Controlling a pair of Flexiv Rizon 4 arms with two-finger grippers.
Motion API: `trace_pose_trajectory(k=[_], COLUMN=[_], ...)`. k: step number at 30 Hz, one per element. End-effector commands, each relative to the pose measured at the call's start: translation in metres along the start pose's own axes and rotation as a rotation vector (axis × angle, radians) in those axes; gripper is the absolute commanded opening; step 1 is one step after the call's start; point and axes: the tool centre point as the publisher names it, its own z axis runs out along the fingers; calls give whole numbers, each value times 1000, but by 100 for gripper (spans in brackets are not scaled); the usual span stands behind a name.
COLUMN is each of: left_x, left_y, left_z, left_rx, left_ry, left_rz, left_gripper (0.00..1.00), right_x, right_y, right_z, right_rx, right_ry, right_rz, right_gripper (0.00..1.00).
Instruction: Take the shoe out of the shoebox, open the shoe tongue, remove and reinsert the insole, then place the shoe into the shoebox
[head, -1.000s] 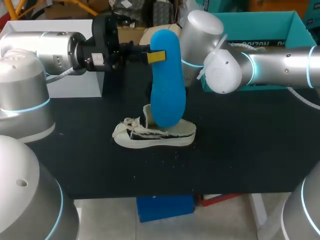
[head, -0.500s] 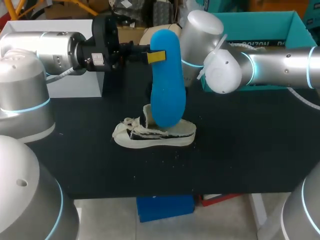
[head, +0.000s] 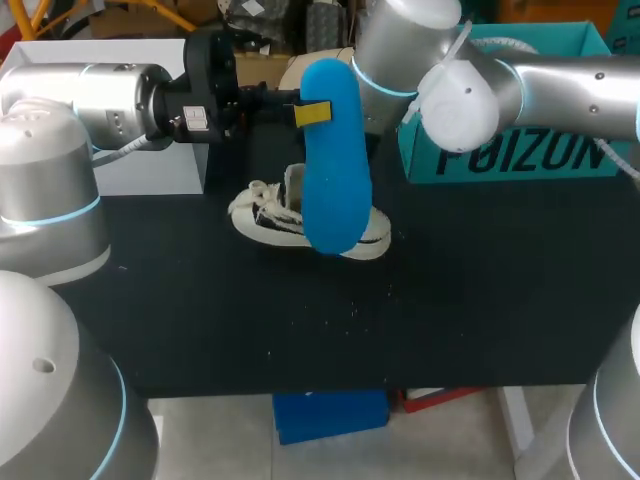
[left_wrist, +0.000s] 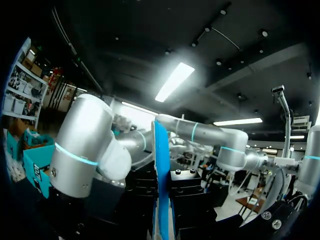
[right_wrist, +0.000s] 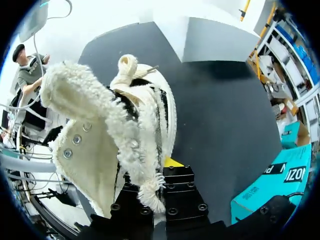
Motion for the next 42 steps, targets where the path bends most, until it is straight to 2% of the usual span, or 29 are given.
trace_pose_trajectory(k=[1,5,9,13,17,24,32,42], left_x=[0,0,0,0,0,0,0,0], left_y=[1,1,1,1,1,1,1,1], left_z=[1,1,1,1,1,1,1,1], left_rx=[0,0,0,0,0,0,0,0], left_ry=[-1,-1,-1,-1,-1,-1,-1,-1], left_rz=[1,1,1,1,1,1,1,1], left_gripper=[0,0,0,0,0,0,0,0], right_x=[3,-3,-3,-1,0,-5,-16,-6], right_y=[-4,-8,-15,-18,-18,-16,-23,-33], right_z=[-50,-48,-37,-28,-22,-13,3,40], right_rx=[-57,-104,-121,-146,-162,-159,-129,-76], right_ry=[-254,-359,-443,-524,-571,-663,-712,-733], right_rz=[433,730,964,1140,1240,1319,1363,1354], right_gripper=[0,0,0,0,0,0,0,0])
